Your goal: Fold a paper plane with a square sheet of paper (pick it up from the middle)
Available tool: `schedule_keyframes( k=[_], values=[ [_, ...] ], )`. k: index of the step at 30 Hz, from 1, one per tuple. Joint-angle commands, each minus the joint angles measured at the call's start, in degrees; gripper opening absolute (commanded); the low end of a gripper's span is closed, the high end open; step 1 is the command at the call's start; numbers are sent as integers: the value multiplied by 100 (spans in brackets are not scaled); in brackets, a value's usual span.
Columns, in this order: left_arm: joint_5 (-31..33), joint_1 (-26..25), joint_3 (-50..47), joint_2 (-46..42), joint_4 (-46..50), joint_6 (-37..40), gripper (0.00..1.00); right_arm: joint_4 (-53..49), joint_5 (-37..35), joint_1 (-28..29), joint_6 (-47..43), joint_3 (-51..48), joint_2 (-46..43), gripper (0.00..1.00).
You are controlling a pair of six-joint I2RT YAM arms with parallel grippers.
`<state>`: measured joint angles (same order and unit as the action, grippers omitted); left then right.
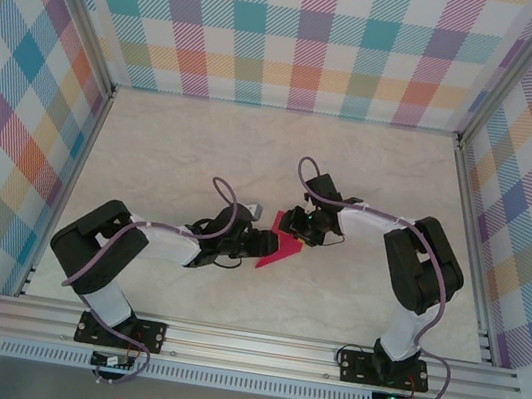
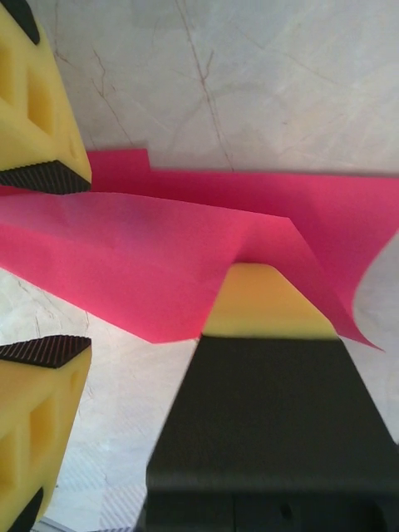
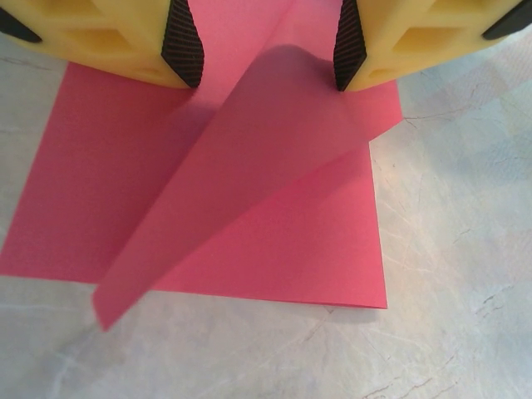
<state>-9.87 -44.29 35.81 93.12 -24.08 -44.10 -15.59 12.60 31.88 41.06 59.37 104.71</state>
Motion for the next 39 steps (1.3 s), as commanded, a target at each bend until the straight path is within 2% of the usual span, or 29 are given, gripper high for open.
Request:
schedule_keyframes(
  k=[1,7,21,33,39],
  values=[
    [240,90,-134,-250,-5,-29,54,-490,-443,11,-102,-214,463,50],
    [156,140,-29,-24,33,-180,60,-358,-391,16,-98,-301,430,50],
    [-578,221,265,646,-507,-455,35,-291,-328,12,-83,-365,410,49],
    [-879,272,547,1002,-359,-513,31,-283,-322,12,-67,-400,419,49],
    [-1094,290,556,1110,-582,-527,19,-288,-327,12,-54,-418,414,49]
  ],
)
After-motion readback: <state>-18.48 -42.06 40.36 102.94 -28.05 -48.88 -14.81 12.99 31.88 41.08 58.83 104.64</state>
